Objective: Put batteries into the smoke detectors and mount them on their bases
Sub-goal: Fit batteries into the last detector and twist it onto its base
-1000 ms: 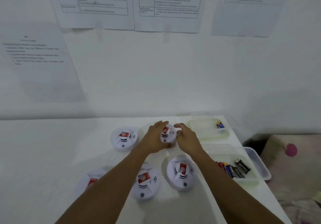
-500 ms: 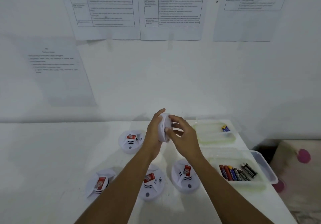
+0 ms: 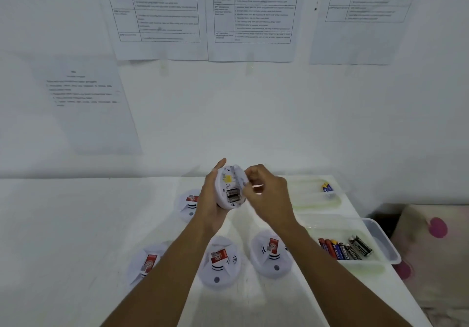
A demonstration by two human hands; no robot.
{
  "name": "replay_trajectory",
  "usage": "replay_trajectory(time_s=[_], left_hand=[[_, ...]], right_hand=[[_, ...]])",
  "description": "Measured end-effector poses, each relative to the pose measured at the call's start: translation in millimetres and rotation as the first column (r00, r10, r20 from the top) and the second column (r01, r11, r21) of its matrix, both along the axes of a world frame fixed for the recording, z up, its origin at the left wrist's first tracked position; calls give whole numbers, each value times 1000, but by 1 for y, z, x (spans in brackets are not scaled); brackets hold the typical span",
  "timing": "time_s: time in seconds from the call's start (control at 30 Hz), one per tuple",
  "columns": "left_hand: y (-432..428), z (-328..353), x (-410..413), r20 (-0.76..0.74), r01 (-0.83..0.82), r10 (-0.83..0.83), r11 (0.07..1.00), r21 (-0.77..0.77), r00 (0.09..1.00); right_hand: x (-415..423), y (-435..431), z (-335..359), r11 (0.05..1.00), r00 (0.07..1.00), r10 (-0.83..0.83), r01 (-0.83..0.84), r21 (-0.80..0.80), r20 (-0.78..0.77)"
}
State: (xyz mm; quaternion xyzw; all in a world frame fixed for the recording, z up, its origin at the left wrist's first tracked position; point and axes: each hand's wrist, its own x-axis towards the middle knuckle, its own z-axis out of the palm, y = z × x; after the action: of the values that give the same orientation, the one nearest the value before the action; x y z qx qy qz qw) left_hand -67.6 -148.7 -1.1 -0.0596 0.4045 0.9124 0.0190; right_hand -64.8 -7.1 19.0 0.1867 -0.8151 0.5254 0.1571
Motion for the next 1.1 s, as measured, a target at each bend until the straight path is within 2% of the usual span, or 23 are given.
replay_trajectory(time_s=[0.1, 0.17, 0.23, 0.27, 0.37, 0.5, 0.6, 0.7, 0.83, 1.0, 1.1], left_hand=[[-23, -4, 2, -21, 14, -12, 996, 87, 1000], [-36, -4, 5, -20, 33, -31, 994, 108, 999], [-44, -7, 7, -5, 54, -54, 989, 141, 999], [-45, -7, 8, 0, 63, -63, 986, 153, 998], [-46, -8, 11, 1, 80, -81, 985, 155, 997], [-45, -11, 12, -2, 96, -97, 982, 166, 995], [-42, -12, 10, -9, 96, -96, 979, 180, 995], [-33, -12, 9, -13, 99, -98, 977, 189, 995], [-18, -7, 12, -24, 76, -74, 989, 128, 997], [-7, 0, 30, -68, 18, -16, 999, 35, 998], [-8, 1, 40, -80, -13, 12, 1000, -18, 997]], right_hand=[[-22, 18, -3, 995, 996, -72, 75, -70, 48], [-39, 30, -13, 990, 989, -78, 63, 125, 123], [-53, 34, -28, 910, 972, -70, -30, 415, 226], [-58, 34, -36, 864, 962, -72, -72, 498, 264], [-67, 33, -50, 826, 963, -102, -57, 561, 248], [-63, 30, -55, 851, 978, -114, 4, 525, 177], [-52, 28, -49, 917, 991, -89, 42, 396, 100], [-28, 14, -31, 968, 1000, -18, 11, 252, 26], [4, -12, -19, 984, 999, 34, -39, 172, 30], [27, -29, -24, 998, 992, -56, 51, 41, 111], [37, -35, -26, 995, 989, -93, 91, 26, 113]])
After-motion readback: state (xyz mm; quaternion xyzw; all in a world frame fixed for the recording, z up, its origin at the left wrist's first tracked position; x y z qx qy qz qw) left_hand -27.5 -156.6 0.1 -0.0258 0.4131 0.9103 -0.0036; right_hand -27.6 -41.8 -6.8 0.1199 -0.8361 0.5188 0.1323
